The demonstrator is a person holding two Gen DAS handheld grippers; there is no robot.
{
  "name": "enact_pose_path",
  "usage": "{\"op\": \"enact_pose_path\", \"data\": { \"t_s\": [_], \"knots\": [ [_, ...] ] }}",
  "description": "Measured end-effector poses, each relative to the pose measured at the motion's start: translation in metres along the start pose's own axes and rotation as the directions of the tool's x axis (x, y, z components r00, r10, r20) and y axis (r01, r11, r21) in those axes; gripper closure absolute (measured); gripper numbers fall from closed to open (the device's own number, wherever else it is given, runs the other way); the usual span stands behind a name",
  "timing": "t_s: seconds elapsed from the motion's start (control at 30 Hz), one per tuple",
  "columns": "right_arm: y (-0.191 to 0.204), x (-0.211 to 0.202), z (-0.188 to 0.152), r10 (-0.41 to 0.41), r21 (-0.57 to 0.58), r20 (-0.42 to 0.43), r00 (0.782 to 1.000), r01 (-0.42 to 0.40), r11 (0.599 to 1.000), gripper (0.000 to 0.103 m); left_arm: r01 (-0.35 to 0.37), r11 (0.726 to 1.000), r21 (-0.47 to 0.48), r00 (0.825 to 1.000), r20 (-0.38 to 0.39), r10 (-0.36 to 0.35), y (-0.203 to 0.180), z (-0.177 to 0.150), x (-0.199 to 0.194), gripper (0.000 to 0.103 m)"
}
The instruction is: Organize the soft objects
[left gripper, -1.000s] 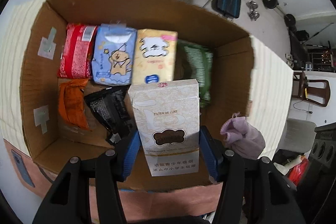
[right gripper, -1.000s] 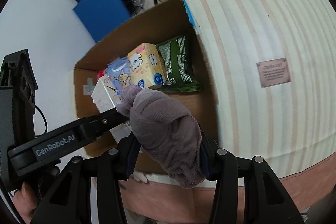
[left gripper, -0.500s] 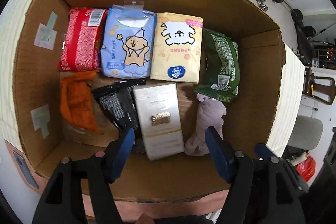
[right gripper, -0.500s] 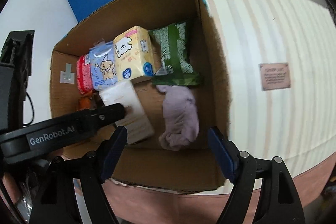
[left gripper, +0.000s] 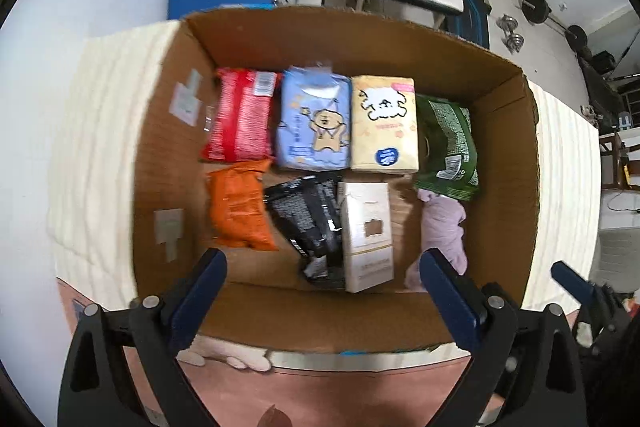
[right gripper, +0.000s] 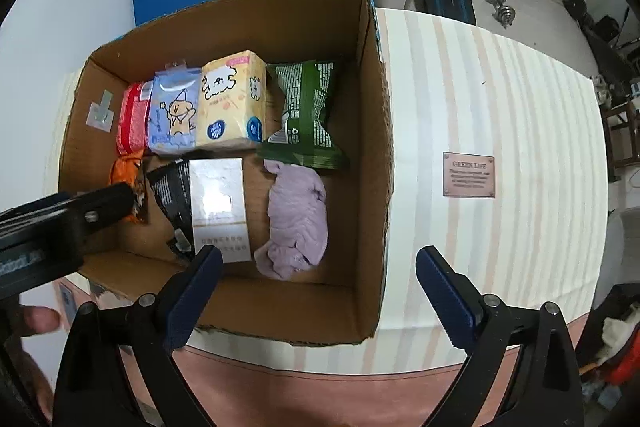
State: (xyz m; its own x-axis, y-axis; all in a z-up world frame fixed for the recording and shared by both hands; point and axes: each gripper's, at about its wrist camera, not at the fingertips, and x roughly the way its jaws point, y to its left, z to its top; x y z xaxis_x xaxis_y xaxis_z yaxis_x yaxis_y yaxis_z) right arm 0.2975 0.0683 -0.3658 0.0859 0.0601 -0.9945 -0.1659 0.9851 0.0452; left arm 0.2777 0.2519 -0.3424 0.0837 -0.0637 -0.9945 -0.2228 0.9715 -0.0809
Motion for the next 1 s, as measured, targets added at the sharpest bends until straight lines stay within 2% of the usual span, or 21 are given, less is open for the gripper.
{"op": "enact_pose_path", "data": {
  "t_s": [0.13,0.47,0.67,0.83,1.0],
  "knots": [
    [0.000,-0.004,-0.010,-0.014,-0.012,0.017,1.000,0.014,1.000,0.004,-0.056,0.998,0.007,0.996,0.072,0.056,0.004,-0.019,-0.012,0.004],
    [-0.003,-0.021,-0.029,-0.024,-0.024,0.058,0.998,0.025,0.999,0.004,-0.072,0.997,-0.011,0.989,0.127,0.073,0.003,-0.039,-0.027,0.004],
    [-0.003,-0.040,-0.034,-0.017,-0.027,0.096,0.995,0.020,0.999,0.004,-0.072,0.997,-0.013,0.981,0.179,0.073,0.000,-0.049,-0.053,0.004],
    [-0.006,-0.079,-0.048,0.015,-0.030,0.153,0.988,-0.011,1.000,0.004,-0.057,0.998,0.000,0.968,0.246,0.055,-0.009,-0.065,-0.094,0.004],
    [-0.013,-0.142,-0.074,0.049,-0.036,0.246,0.968,-0.042,0.998,0.004,-0.052,0.998,0.027,0.944,0.328,0.041,-0.023,-0.096,-0.149,0.004]
  ]
}}
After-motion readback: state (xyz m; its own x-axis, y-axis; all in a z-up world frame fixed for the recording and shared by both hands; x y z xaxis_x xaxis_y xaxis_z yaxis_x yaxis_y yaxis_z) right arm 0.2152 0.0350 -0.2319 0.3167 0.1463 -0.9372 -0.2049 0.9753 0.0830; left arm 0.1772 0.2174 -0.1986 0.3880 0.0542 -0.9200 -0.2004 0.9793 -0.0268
